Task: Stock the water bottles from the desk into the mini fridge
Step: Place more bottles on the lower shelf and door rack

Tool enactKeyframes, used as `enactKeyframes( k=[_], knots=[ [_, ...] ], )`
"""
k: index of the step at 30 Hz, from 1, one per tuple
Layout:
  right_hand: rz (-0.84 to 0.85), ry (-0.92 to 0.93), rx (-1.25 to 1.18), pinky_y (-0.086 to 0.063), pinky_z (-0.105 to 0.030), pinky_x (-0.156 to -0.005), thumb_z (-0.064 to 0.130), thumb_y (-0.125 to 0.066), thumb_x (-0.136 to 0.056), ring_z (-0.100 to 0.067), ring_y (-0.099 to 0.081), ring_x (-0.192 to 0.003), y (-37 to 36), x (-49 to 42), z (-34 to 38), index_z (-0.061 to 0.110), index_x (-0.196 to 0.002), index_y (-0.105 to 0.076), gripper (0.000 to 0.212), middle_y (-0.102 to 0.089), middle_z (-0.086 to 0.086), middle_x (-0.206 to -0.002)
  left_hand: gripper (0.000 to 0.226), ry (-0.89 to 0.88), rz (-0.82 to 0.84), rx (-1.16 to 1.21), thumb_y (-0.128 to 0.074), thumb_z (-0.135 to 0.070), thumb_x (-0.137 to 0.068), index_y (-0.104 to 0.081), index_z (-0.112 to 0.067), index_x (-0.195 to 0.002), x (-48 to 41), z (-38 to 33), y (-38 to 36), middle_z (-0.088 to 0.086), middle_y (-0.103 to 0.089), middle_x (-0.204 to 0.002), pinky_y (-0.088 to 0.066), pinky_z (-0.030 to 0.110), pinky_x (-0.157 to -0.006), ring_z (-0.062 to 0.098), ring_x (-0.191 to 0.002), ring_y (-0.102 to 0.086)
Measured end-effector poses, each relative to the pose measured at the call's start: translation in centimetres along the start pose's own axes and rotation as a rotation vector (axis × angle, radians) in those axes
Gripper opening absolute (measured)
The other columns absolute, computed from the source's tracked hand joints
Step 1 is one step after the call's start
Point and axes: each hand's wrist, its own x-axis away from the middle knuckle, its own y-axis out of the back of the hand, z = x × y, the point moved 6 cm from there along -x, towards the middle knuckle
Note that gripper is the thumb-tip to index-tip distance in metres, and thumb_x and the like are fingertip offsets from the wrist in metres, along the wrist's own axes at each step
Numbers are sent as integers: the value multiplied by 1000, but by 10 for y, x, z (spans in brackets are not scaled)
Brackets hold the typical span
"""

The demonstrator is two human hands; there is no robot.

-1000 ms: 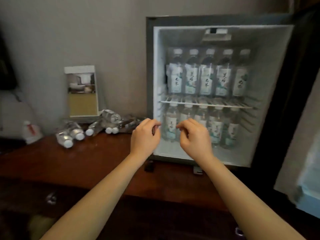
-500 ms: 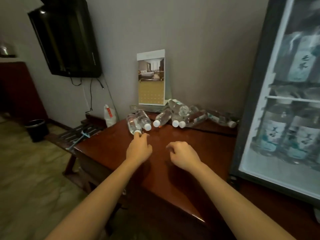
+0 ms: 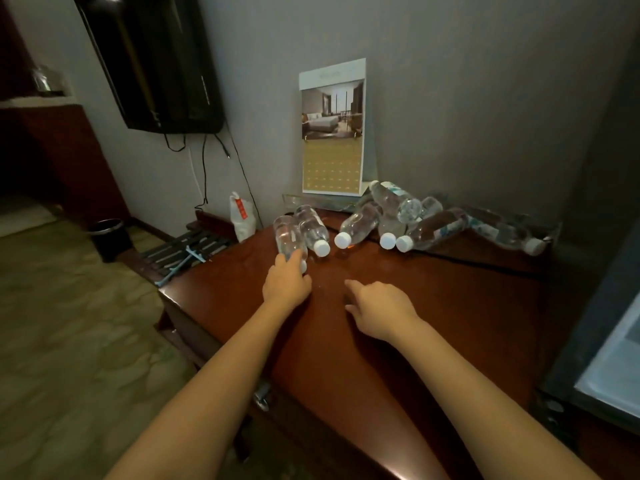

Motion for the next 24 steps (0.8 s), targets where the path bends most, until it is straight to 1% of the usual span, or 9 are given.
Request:
enactKeyframes(
  k=[5, 8, 10, 14, 16, 18, 19, 22, 24],
  knots=[
    [29, -24, -7, -47, -39, -76, 29, -42, -95, -32, -57, -106, -1, 3, -2, 22, -145, -25, 53, -58, -11, -120, 38, -65, -27, 18, -62, -27, -83, -44, -23, -116, 19, 1, 10, 7, -49, -116, -47, 35, -72, 29, -98, -56],
    [32, -35, -44, -47, -40, -84, 28, -43, -95, -31, -54, -112, -3, 10, -4, 24, -145, -24, 54, -54, -8, -128, 31, -215, -83, 72, -63, -25, -79, -42, -25, -102, 48, -4, 28, -5, -51, -98, -41, 30, -59, 20, -85, -57],
    [52, -27, -69, -44, -40, -88, 28, -43, -95, -30, -52, -115, -4, 15, -3, 26, -147, -18, 58, -51, -8, -131, 30, -338, -135, 69, -64, -28, -77, -43, -26, -99, 67, -13, 45, -7, -54, -94, -43, 30, -59, 18, -82, -57],
    [149, -2, -239, -29, -47, -108, 36, -53, -91, -30, -46, -123, -3, 25, 5, 35, -145, 13, 86, -42, -11, -139, 27, -459, -267, 146, -64, -35, -78, -42, -30, -91, 92, -38, 96, -13, -52, -83, -36, 24, -58, 9, -69, -52],
    [91, 16, -374, -26, -53, -110, 43, -63, -83, -30, -39, -130, 5, 32, 13, 39, -144, 17, 101, -28, -10, -149, 24, -468, -315, 231, -64, -37, -80, -43, -30, -90, 97, -49, 119, -15, -49, -75, -32, 18, -54, 1, -62, -49],
    [9, 73, -535, -23, -54, -111, 48, -73, -71, -24, -28, -138, 16, 40, 25, 39, -145, 8, 110, -21, -3, -153, 19, -414, -295, 385, -64, -34, -83, -49, -26, -91, 98, -55, 133, -15, -51, -74, -37, 21, -56, 2, -63, -49],
    [2, 104, -661, -26, -51, -110, 49, -77, -65, -20, -29, -138, 19, 45, 30, 38, -146, -1, 112, -26, 2, -151, 17, -374, -250, 469, -63, -33, -84, -53, -23, -93, 97, -56, 134, -14, -53, -74, -42, 25, -59, 5, -65, -52],
    [78, 97, -946, -47, -26, -93, 39, -83, -63, -8, -52, -118, 20, 61, 33, 32, -133, -27, 90, -52, 12, -126, 20, -332, -89, 630, -59, -32, -88, -58, -18, -101, 104, -64, 130, -5, -60, -81, -50, 32, -66, 14, -73, -59],
    [42, 50, -978, -51, -23, -84, 34, -82, -66, -6, -59, -104, 22, 72, 27, 26, -122, -38, 72, -58, 11, -114, 23, -357, -30, 658, -59, -33, -89, -60, -17, -105, 112, -71, 128, -3, -60, -80, -51, 33, -67, 13, -72, -59]
  ],
)
